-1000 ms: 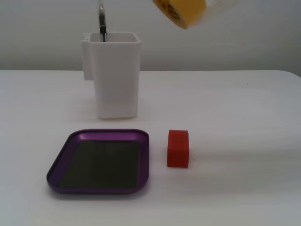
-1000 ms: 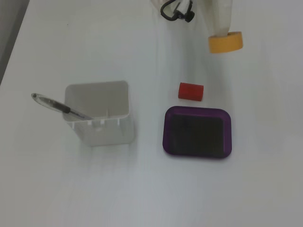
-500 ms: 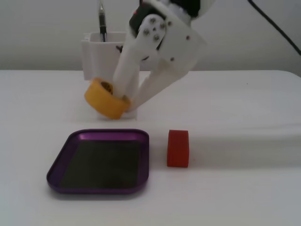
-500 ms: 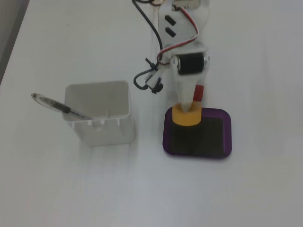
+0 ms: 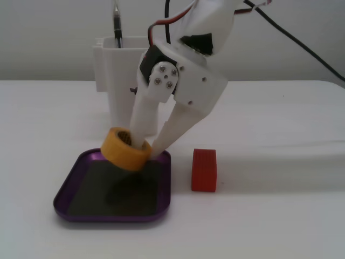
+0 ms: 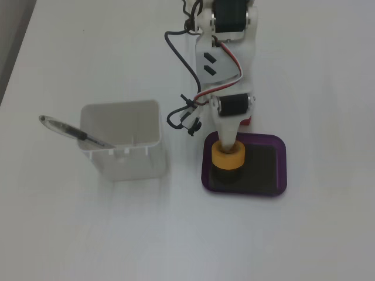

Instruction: Grab up the yellow tape and put it in the box.

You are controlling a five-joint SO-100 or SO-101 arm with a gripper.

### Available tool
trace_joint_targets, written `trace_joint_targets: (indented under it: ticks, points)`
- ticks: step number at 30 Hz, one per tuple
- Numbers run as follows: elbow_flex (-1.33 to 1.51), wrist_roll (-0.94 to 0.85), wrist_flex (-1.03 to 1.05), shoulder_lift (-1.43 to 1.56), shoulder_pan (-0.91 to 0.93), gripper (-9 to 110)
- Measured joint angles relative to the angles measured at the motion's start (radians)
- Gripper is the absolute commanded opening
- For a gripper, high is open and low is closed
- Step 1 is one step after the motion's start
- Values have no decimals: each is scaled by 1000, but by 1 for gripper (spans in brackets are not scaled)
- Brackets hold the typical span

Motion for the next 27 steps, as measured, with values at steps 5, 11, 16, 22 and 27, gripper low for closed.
trace_joint_targets:
  ticks: [5,11,16,22,27]
  points:
    - [-3,0,-2,-3,0,6]
    - [-14,0,37,-3,15,7]
    - [-115,2,216,60,17,7]
    - [-235,23,499,302,-2,7]
    - [-245,103,680,568,6,7]
